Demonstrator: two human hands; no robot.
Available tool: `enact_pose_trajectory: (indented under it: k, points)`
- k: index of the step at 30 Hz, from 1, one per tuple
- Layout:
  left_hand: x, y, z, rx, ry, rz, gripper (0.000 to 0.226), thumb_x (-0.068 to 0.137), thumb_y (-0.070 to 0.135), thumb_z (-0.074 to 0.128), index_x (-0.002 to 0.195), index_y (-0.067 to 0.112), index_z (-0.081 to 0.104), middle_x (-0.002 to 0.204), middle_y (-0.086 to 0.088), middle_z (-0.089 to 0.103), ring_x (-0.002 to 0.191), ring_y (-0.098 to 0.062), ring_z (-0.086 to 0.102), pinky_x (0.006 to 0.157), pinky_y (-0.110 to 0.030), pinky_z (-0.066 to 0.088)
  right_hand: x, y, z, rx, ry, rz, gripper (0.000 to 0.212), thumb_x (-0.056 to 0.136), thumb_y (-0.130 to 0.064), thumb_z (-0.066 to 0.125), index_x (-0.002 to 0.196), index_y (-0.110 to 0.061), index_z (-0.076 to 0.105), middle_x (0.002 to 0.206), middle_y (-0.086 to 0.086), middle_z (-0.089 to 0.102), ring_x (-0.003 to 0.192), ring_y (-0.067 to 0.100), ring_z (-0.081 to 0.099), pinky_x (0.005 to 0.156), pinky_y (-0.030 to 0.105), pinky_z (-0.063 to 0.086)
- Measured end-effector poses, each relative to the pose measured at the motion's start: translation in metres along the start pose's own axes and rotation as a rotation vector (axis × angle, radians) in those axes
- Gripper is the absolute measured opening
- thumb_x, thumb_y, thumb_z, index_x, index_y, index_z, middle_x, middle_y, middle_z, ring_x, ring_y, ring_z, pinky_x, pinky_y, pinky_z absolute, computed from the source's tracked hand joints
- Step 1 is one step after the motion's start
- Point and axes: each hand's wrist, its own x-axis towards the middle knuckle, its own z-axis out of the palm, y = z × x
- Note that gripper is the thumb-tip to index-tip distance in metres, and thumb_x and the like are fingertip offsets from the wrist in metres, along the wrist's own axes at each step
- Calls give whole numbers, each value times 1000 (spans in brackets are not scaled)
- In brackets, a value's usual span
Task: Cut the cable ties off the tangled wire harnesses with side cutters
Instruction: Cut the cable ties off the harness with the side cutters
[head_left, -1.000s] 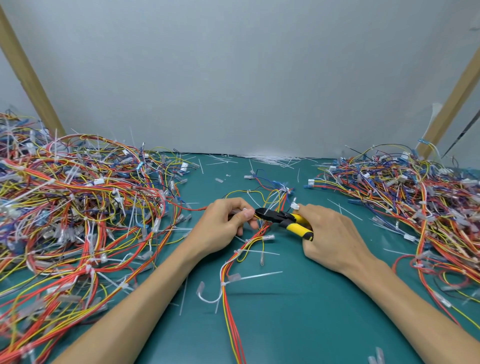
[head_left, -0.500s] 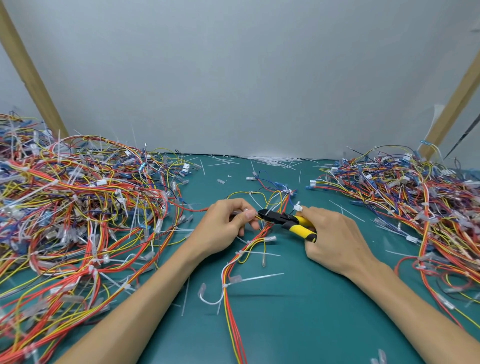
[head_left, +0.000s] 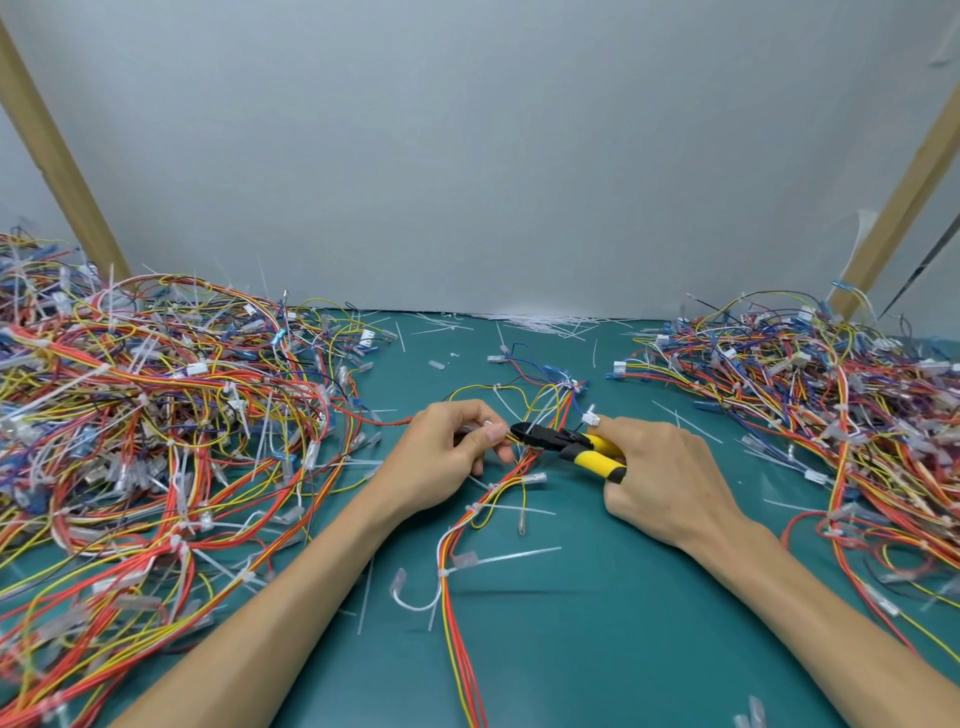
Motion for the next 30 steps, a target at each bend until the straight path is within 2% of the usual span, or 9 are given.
enact_pose_trajectory:
  k: [4,6,10,16,22,24,27,30]
  points:
    - [0,0,0,4,2,3,21,99,17,53,80,15,62,74,8,72,53,-6,51,61,-17,44,-1,1,2,-13,13,-62,27,66,-14,58,79,-26,38,67,-6,44,64,24,39,53,31,30]
    - [0,0,0,6,0,4,21,99,17,53,81,14,62,75,8,72,53,-6,51,61,-17,44,0,1,1,-14,6,-60,25,66,-15,58,78,-26,39,65,-7,42,64,24,39,52,31,30]
    - [0,0,0,-5,-2,4,21,99,16,53,81,13,62,75,6,73,53,-7,51,60,-19,46,0,1,2,-15,-6,-34,19,70,-17,58,81,-24,44,69,-3,52,67,29,48,53,32,32]
    - [0,1,0,-8,2,2,22,99,16,53,80,14,62,76,5,73,53,-7,51,60,-17,45,0,1,1,-1,-20,-58,29,67,-15,57,81,-29,35,66,-8,40,66,26,43,54,32,28]
    - [0,2,0,-12,6,-3,21,99,17,53,81,14,63,76,5,73,53,-6,51,61,-17,45,-2,1,2,-2,-2,-28,21,70,-19,58,86,-27,47,70,-7,48,70,28,49,55,31,32]
    - [0,2,0,-14,12,-5,21,99,17,53,81,13,63,76,6,73,53,-6,51,60,-16,44,-1,1,1,1,6,-39,20,69,-18,57,85,-25,46,71,-7,48,68,27,47,56,32,32]
    - [0,2,0,-20,21,-4,21,99,16,53,81,16,63,78,4,73,53,-6,50,58,-14,41,0,2,0,0,-10,-8,22,71,-20,58,90,-27,53,72,-5,56,69,26,47,55,31,34]
    - [-1,2,-1,-20,33,-5,20,100,15,53,83,14,63,78,6,73,54,-6,50,58,-15,40,-1,2,2,15,15,14,19,72,-20,59,88,-27,52,70,-5,54,66,25,43,53,31,33]
